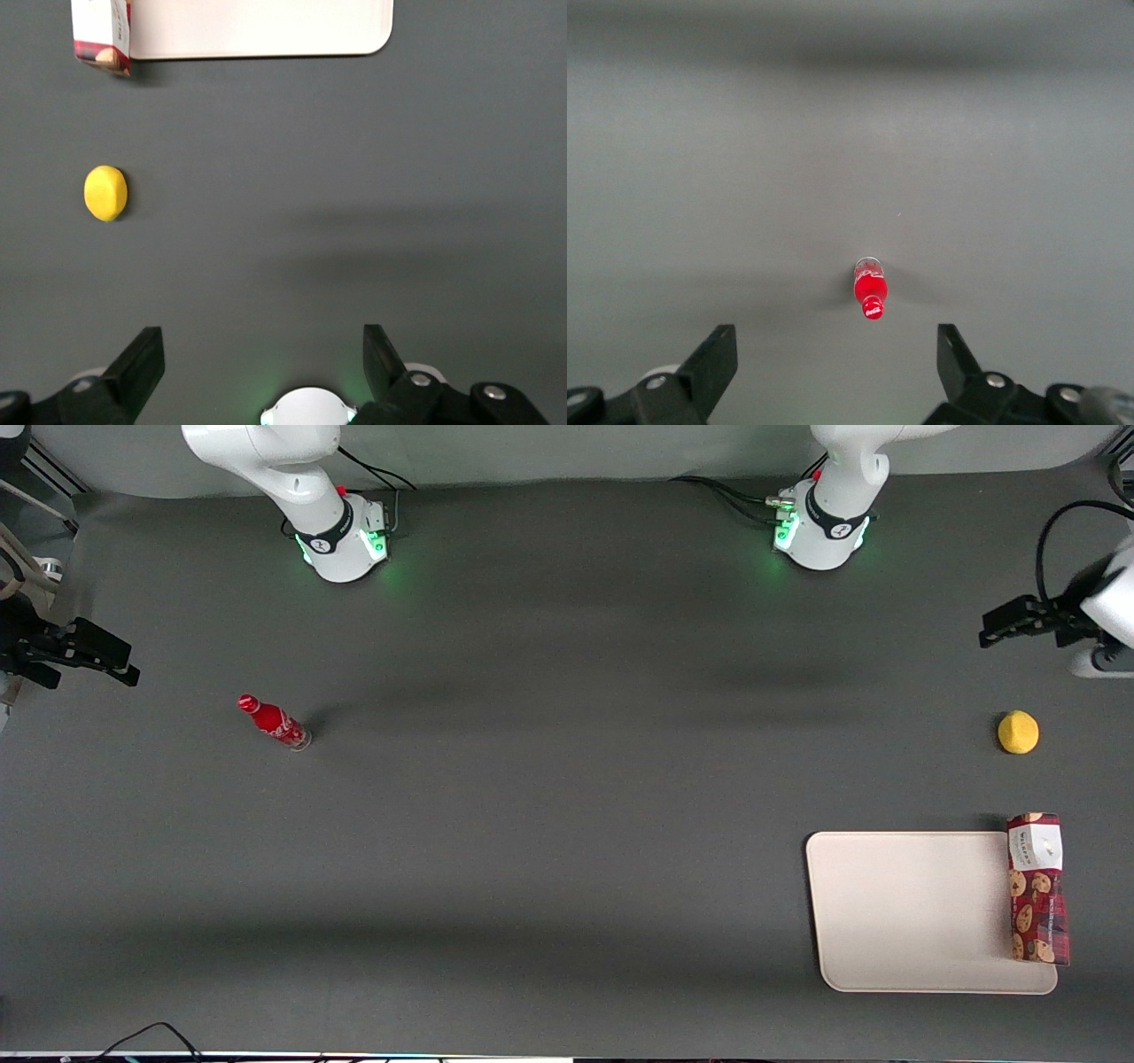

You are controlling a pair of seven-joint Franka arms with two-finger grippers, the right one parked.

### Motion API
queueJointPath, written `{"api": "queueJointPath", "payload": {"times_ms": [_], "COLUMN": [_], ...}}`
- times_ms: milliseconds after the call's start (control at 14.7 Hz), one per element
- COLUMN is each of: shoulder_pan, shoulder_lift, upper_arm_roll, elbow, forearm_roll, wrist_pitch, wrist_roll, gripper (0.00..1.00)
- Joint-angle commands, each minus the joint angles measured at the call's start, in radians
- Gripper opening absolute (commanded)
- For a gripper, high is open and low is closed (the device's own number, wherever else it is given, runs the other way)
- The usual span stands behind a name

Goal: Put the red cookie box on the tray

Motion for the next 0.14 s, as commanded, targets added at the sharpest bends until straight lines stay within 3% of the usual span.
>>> {"api": "queueJointPath", "payload": {"times_ms": [0, 68], "shoulder_pan": [-0.005, -0.005], "shoulder_lift": [-0.042, -0.025], "upper_arm_roll": [-0.030, -0.035], "elbow": [-0.064, -0.043], "forearm_roll": [0.013, 0.022], "wrist_pitch": [0.059, 0.052], "wrist_roll": [0.002, 0.002], "gripper": [1.00, 1.00]}}
